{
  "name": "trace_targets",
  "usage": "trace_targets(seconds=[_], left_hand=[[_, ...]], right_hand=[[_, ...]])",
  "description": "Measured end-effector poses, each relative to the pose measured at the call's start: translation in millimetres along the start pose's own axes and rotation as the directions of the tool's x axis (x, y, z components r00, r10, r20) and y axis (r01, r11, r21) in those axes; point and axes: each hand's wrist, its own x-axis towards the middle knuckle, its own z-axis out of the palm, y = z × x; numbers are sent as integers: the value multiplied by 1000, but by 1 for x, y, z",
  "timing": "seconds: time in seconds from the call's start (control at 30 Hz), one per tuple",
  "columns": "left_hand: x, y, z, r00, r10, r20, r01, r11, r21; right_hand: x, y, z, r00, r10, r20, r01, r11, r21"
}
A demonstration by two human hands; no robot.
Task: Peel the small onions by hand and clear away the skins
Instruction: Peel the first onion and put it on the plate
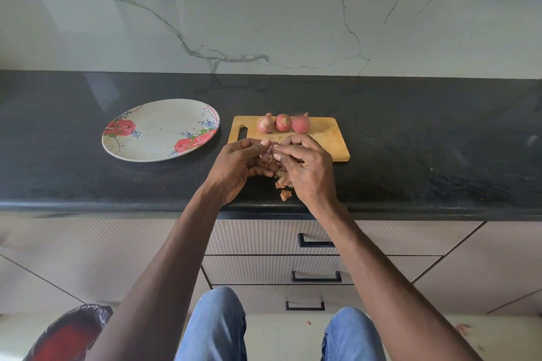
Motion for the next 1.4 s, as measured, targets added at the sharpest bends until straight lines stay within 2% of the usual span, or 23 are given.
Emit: trace_targets(seconds=[0.27, 0.43, 0.53, 0.63, 0.77, 0.9, 1.23, 1.4], left_hand=[[1, -2, 0, 1000, 14, -8, -14, 998, 63], [0, -2, -1, 1000, 26, -9, -25, 999, 48], [-1, -1, -2, 1000, 32, 2, -32, 999, -18], [-1, -2, -2, 999, 40, 34, -37, 997, -71], [-2, -2, -1, 996, 47, 71, -43, 997, -66], [-3, -2, 2, 997, 55, 54, -53, 998, -32], [1, -6, -1, 999, 50, -6, -49, 994, 99], [1, -5, -1, 999, 36, 15, -36, 999, 10]], right_hand=[[-1, 3, 5, 994, 14, 109, 1, 990, -139], [-1, 2, 6, 992, 67, 108, -47, 984, -170], [1, 1, 3, 976, 182, 116, -169, 979, -115], [5, 2, -2, 955, 291, 50, -292, 956, 14], [7, -1, -4, 945, 326, 43, -328, 942, 77], [7, 1, -4, 900, 432, 62, -436, 885, 163], [6, -3, -3, 891, 454, 22, -453, 882, 128], [9, 0, -5, 829, 557, 53, -551, 795, 253]])
